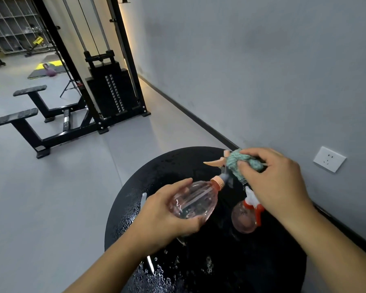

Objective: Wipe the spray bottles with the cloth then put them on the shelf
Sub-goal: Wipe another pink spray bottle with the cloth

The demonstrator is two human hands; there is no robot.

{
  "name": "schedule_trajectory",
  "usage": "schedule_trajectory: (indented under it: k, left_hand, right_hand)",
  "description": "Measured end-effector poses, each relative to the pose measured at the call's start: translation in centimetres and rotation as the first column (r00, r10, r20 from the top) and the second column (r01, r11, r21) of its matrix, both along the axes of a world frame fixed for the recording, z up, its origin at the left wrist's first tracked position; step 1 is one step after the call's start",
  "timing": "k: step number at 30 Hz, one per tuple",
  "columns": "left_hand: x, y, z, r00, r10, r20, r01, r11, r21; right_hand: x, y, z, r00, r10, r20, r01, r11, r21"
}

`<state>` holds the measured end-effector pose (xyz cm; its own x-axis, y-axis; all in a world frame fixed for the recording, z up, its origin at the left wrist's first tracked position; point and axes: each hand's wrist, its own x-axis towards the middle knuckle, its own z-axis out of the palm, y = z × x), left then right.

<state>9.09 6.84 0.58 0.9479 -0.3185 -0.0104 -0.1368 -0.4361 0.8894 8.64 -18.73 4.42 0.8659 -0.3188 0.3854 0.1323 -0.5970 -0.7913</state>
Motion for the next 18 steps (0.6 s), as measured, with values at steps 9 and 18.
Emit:
schedule_trajectory:
  k: [9,18]
  left_hand:
    - [0.1,-0.8,0.0,0.988,0.148,-0.053,-0.156,0.967,-0.200]
    - [-1.2,-4.3,-0.3,0.954,0.300,-0.019,-0.290,0.904,-0.315]
  right_hand:
    - [-1.5,-2.0,0.2,0.999,-0.002,-0.055,0.007,0.996,0.085]
    - [-2.8,-3.0,-0.1,0.998,-0.017,-0.054,0.017,1.000,0.003]
